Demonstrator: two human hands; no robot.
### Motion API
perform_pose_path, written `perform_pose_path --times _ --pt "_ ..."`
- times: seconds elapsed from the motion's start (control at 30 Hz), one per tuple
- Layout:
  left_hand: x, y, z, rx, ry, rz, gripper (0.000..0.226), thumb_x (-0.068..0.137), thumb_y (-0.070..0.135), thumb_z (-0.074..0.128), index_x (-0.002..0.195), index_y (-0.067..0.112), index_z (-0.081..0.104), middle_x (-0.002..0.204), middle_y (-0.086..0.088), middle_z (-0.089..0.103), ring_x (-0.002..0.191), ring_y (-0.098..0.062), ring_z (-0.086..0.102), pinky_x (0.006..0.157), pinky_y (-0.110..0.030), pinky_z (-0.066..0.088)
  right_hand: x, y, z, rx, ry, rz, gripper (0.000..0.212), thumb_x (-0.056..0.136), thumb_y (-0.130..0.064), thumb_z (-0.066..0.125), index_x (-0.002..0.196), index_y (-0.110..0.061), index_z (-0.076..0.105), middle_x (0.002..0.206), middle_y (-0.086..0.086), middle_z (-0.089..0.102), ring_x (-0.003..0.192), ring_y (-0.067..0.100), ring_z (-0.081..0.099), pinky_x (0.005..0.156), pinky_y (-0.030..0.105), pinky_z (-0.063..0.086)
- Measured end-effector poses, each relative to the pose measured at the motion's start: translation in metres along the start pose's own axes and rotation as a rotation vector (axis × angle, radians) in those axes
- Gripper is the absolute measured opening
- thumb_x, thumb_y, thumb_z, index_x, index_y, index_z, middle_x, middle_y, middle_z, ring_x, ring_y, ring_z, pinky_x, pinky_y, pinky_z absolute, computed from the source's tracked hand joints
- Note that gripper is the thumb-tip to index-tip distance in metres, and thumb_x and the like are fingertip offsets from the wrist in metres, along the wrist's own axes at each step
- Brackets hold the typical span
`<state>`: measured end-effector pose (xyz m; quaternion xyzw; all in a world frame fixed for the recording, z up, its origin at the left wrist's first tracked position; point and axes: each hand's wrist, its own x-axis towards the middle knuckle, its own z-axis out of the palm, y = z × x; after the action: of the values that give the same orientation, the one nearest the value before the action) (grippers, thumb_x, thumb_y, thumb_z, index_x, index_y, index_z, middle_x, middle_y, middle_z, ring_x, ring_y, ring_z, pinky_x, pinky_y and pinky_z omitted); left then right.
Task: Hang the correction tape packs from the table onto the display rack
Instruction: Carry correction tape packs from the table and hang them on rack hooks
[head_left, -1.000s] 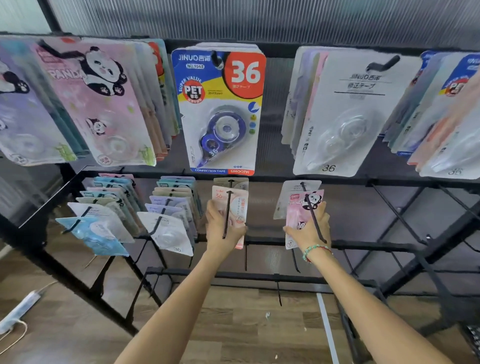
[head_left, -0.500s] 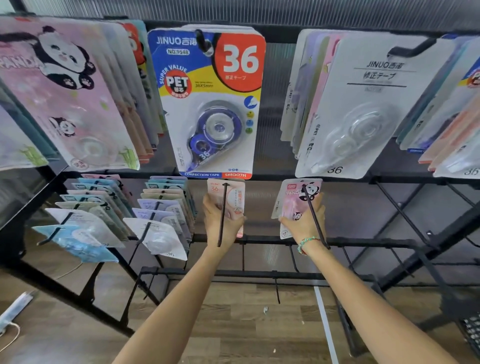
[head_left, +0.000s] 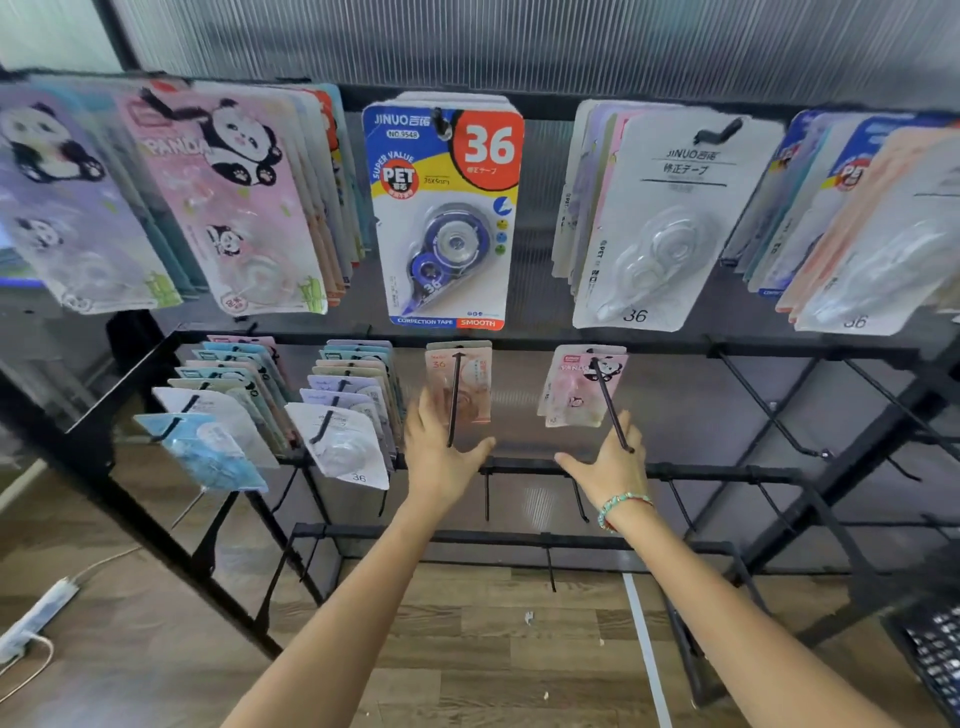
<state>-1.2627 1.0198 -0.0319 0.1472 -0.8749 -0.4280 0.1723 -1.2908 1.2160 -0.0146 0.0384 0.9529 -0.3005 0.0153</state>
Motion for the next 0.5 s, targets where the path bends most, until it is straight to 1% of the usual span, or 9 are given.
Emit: perform_pose_path --times 0.1,0.23,0.27,0.33,0.4,0.5 --pt "-0.030 0.007 -0.018 0.078 0.003 0.054 0.099 0.080 0.034 0.075 0.152 0.007 0.012 0.158 -0.015 0.014 0.146 -0.029 0.013 0.119 -0.040 0.016 -0.027 0.001 -0.004 -0.060 0.005 -0.075 0.095 0.084 -0.046 0.066 0.149 -0.001 0.012 0.154 0.019 0.018 0.142 0.034 0.019 0.116 0.043 0.025" --pt "-0.078 0.003 -0.048 0.164 0.024 0.100 0.093 0.084 0.033 0.071 0.151 0.005 0.014 0.158 -0.017 0.014 0.147 -0.030 0.011 0.119 -0.041 0.014 -0.067 -0.001 -0.004 -0.058 -0.006 -0.214 0.079 0.085 -0.042 0.064 0.144 -0.004 0.028 0.151 0.015 0.028 0.137 0.033 0.026 0.112 0.044 0.030" --pt "-0.090 0.000 -0.056 0.189 0.027 0.096 0.092 0.085 0.035 0.069 0.152 0.006 0.013 0.158 -0.016 0.013 0.147 -0.030 0.010 0.120 -0.042 0.013 -0.077 -0.004 -0.003 -0.051 -0.013 -0.250 0.077 0.086 -0.041 0.064 0.145 -0.005 0.028 0.151 0.014 0.028 0.137 0.032 0.026 0.112 0.043 0.030" --pt "-0.113 -0.008 -0.077 0.253 0.052 0.092 0.091 0.086 0.037 0.067 0.153 0.008 0.011 0.159 -0.013 0.013 0.148 -0.029 0.009 0.120 -0.043 0.013 -0.101 -0.016 0.002 -0.056 -0.053 -0.321 0.079 0.088 -0.040 0.062 0.149 -0.008 0.023 0.155 0.011 0.022 0.141 0.031 0.021 0.115 0.041 0.024" --pt "-0.128 -0.015 -0.093 0.308 0.069 0.093 0.088 0.087 0.036 0.066 0.152 0.009 0.014 0.159 -0.012 0.016 0.147 -0.028 0.012 0.119 -0.043 0.015 -0.116 -0.028 0.008 -0.068 -0.078 -0.377 0.078 0.089 -0.039 0.060 0.150 -0.009 0.022 0.157 0.009 0.019 0.143 0.028 0.018 0.117 0.037 0.019" --pt "-0.159 -0.033 -0.133 0.349 0.114 0.028 0.083 0.088 0.035 0.065 0.151 0.008 0.019 0.157 -0.013 0.021 0.146 -0.030 0.015 0.119 -0.044 0.017 -0.152 -0.058 0.023 -0.094 -0.130 -0.505 0.073 0.091 -0.037 0.059 0.149 -0.011 0.024 0.156 0.007 0.019 0.142 0.026 0.019 0.117 0.035 0.018"
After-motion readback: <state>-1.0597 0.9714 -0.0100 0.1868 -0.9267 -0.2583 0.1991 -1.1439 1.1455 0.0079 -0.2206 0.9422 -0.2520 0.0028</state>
